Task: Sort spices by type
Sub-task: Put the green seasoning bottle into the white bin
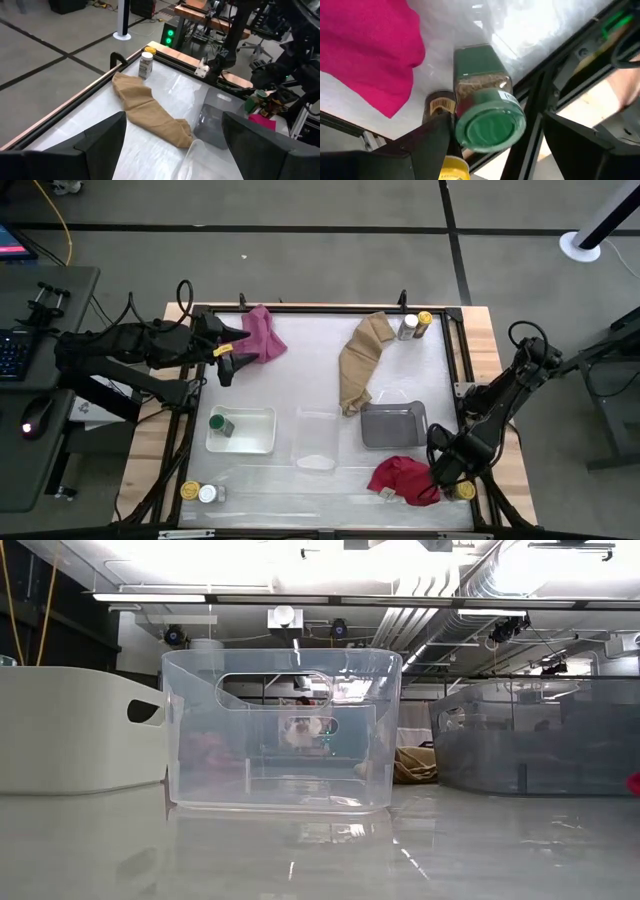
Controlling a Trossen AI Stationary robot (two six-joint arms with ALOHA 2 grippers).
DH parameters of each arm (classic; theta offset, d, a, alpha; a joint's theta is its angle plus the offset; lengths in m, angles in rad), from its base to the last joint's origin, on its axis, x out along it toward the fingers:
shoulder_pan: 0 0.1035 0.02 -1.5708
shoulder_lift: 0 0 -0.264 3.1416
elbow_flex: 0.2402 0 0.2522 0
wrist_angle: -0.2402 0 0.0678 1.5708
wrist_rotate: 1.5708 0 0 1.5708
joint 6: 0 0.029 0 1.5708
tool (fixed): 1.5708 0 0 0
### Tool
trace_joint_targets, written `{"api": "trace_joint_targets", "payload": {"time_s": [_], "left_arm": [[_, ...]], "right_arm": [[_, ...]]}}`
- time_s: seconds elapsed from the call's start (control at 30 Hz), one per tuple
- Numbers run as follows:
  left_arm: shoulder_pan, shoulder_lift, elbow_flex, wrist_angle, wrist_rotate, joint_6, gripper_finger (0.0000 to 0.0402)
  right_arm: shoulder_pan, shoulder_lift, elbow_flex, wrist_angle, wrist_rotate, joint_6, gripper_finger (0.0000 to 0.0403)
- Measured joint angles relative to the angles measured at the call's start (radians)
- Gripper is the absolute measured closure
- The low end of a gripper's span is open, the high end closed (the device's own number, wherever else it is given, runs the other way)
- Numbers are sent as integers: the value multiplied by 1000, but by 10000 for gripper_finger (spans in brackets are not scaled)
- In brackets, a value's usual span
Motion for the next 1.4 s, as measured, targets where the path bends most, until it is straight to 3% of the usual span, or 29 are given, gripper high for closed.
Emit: {"api": "trace_joint_targets", "payload": {"time_s": [0.33,0.5,0.6,0.73,0.8,1.0,1.1,1.2,1.27,1.4], "left_arm": [[0,0,0,-1,-1,-9,88],[0,0,0,-1,-4,-8,88],[0,0,0,-1,-10,-8,88],[0,0,0,-1,-27,16,88],[0,-6,0,-5,-26,51,88],[-1,-39,59,-142,6,85,88],[0,-60,90,-227,3,38,88],[-5,-85,85,-293,4,0,88],[-12,-97,69,-334,4,-31,88],[-29,-108,27,-390,8,-73,88]], "right_arm": [[0,-58,-172,209,-40,24,96],[0,-58,-194,252,-43,29,100],[0,-58,-194,251,-52,30,122],[0,-57,-183,233,-61,27,185],[0,-57,-150,201,-62,18,213],[-2,-76,99,-55,-10,-35,213],[-33,-76,271,-137,119,-34,213],[-109,-74,388,-115,323,-61,213],[-192,-57,430,-75,412,-157,213],[-406,47,456,118,412,-506,213]]}}
